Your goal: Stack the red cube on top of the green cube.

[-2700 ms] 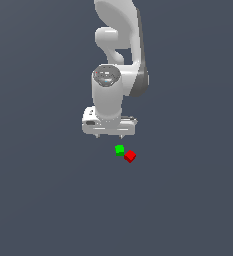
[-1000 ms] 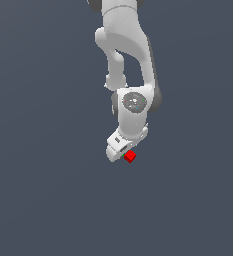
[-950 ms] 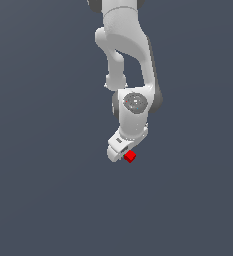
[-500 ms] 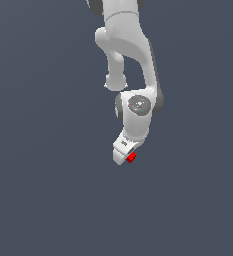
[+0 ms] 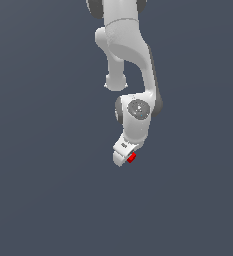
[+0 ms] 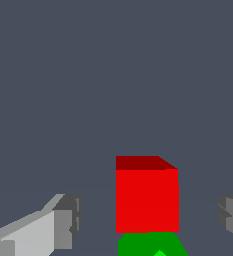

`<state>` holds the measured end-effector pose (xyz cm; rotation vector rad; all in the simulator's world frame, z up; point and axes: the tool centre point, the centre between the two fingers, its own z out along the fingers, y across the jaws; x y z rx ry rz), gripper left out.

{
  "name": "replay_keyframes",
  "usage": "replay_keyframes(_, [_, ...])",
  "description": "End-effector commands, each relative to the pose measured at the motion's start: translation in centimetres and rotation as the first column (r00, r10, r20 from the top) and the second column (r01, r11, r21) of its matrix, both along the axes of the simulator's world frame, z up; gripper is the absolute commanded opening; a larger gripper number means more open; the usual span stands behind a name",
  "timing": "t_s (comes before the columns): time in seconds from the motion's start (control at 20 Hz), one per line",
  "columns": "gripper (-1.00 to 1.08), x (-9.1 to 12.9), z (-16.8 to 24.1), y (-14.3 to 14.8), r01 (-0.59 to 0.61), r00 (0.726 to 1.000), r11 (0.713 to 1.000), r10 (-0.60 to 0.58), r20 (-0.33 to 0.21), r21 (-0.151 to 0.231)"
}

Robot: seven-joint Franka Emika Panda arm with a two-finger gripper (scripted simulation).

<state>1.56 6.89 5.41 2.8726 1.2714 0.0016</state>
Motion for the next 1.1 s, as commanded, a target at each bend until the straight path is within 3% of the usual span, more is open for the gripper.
replay_keyframes(0.0, [1.0, -0.1, -1.4, 0.0, -0.002, 1.0, 1.0, 0.002, -0.001, 0.0])
replay_keyframes(0.4, [1.0, 0.0, -3.4, 0.0, -0.004, 1.0, 1.0, 0.004, -0.001, 0.0])
replay_keyframes(0.45, [-1.0, 0.0, -3.4, 0.0, -0.004, 1.0, 1.0, 0.004, -0.001, 0.0])
replay_keyframes(1.05, [-1.0, 0.0, -3.3, 0.0, -0.004, 1.0, 1.0, 0.004, -0.001, 0.0])
